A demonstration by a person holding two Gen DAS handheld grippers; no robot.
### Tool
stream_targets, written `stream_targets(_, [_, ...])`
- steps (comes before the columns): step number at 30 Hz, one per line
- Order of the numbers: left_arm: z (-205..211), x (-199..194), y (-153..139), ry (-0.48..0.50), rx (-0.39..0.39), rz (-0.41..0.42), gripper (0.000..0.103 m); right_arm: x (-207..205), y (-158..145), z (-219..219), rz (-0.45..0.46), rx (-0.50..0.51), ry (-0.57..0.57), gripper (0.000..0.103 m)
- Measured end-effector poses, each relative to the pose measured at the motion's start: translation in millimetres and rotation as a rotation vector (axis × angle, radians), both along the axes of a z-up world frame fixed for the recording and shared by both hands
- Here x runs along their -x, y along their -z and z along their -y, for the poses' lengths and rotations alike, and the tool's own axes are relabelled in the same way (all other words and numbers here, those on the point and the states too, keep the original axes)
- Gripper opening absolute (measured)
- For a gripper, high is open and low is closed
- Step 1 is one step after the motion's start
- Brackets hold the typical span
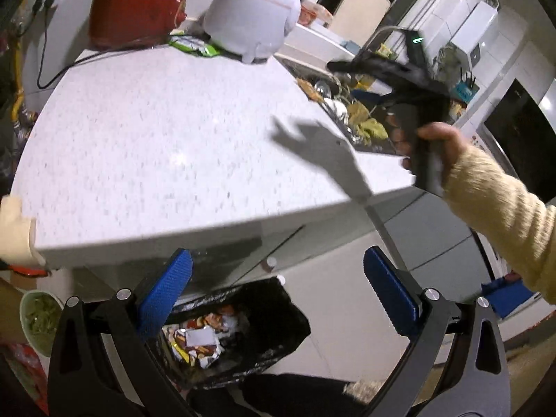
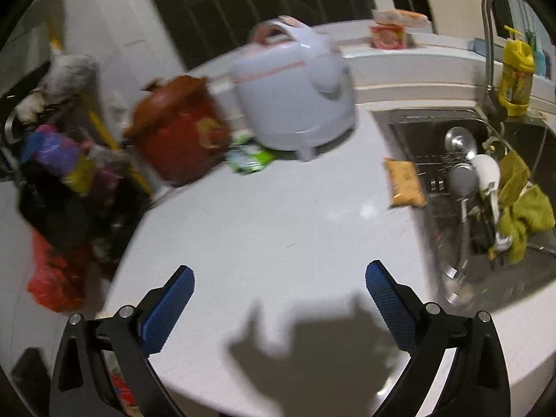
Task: Collect trash
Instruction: 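Grasp the yellow snack bar pack by the sink with the right tool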
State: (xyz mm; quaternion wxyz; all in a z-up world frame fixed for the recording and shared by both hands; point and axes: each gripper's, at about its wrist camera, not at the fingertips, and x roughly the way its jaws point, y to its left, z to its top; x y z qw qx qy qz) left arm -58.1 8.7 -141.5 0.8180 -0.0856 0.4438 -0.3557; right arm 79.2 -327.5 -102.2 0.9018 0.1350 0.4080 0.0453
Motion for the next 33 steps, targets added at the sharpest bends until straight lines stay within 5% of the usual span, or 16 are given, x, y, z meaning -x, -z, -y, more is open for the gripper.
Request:
stream_targets(6, [0, -16, -11, -0.063, -0.023, 0.024, 0.096, -73, 24, 29, -0.057, 0.131, 0.082, 0.097])
stream_targets(10, [-3, -24, -12, -0.096, -0.011, 0.012, 0.096, -112, 52, 41, -0.144, 0.184, 0.098, 0.079])
stream_targets(12, [-3, -26, -11, -0.103, -0.009, 0.006, 0.096, -122, 63, 48, -0.183, 0.199, 0.108, 0.066])
stream_targets(21, [-3, -34, -4, -0.119, -0.001, -0.02, 0.096, -146, 74, 67, -0.213, 0.271, 0.129, 0.063])
stream_targets(23, [-2, -36, -4, -0.121, -0.002, -0.022, 0.096, -149, 77, 70, -0.236, 0.287, 0.132, 0.054])
stream_targets(25, [-2, -38, -3, -0.121, -0.002, -0.028, 0.096, -148, 79, 75, -0.245, 0.249, 0.122, 0.043])
stream_targets(26, [-1, -39, -3, -0.121, 0.001, -0.031, 0.096, -147, 78, 81, -0.244, 0.198, 0.122, 0.027])
stream_targets(29, [1, -46, -6, -0.112, 0.008, -0.027, 0.096, -140, 71, 84, -0.229, 0.154, 0.116, 0.015])
stream_targets(33, [6, -65, -15, -0.116, 0.007, -0.015, 0.096, -125, 50, 78, -0.167, 0.079, 0.077, 0.015])
